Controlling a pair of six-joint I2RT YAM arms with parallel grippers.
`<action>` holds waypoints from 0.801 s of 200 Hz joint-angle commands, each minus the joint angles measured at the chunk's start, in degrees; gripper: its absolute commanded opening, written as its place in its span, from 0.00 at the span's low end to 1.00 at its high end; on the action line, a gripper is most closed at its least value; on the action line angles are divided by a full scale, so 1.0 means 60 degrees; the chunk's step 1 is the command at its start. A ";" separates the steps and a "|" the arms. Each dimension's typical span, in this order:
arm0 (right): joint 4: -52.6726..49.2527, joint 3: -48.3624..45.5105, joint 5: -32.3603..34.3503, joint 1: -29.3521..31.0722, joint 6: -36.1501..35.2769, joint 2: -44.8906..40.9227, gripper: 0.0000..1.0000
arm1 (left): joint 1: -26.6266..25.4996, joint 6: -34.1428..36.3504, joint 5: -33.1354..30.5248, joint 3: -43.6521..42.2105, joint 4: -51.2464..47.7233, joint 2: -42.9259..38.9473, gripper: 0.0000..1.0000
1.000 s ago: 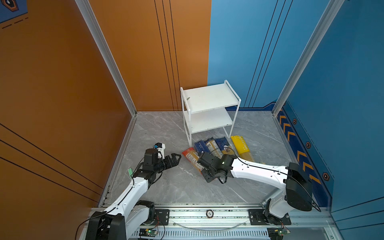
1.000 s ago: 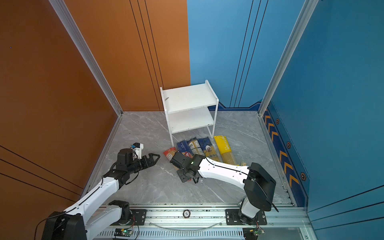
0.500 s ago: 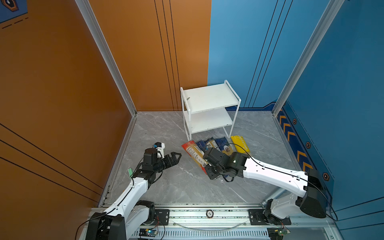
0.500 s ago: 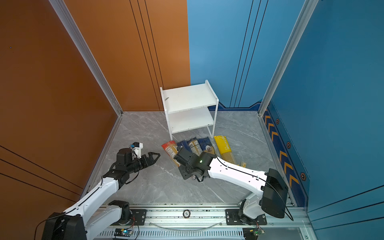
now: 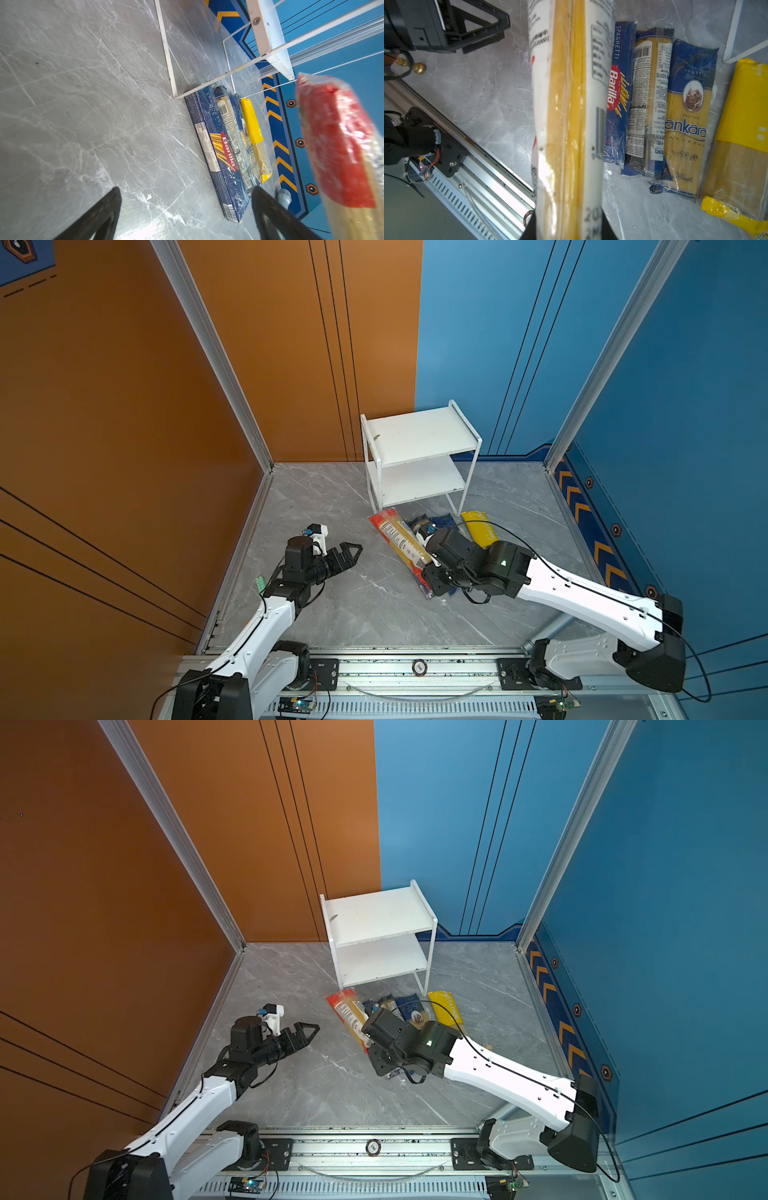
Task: Place and organize the pasta boxes and bags onto the shelf
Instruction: 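Lift the red-and-white bag with the right gripper toward the shelf, then raise the held bag upright above the shelf's top tier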
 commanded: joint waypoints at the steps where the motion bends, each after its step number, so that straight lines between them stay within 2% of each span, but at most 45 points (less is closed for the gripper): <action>1: 0.0447 0.0978 0.0762 -0.0036 0.0004 -0.0720 0.00 | 0.0078 -0.0160 0.0286 -0.0161 0.0142 -0.0093 0.98; 71: -0.0226 0.2015 0.1159 -0.0051 -0.0488 -0.1052 0.00 | 0.0120 -0.0285 0.0411 -0.0183 0.0377 0.0022 0.98; 160: -0.0962 0.3477 0.0964 -0.0227 -0.1064 -0.1026 0.00 | 0.0198 -0.0289 0.0476 -0.0241 0.0432 0.0036 0.98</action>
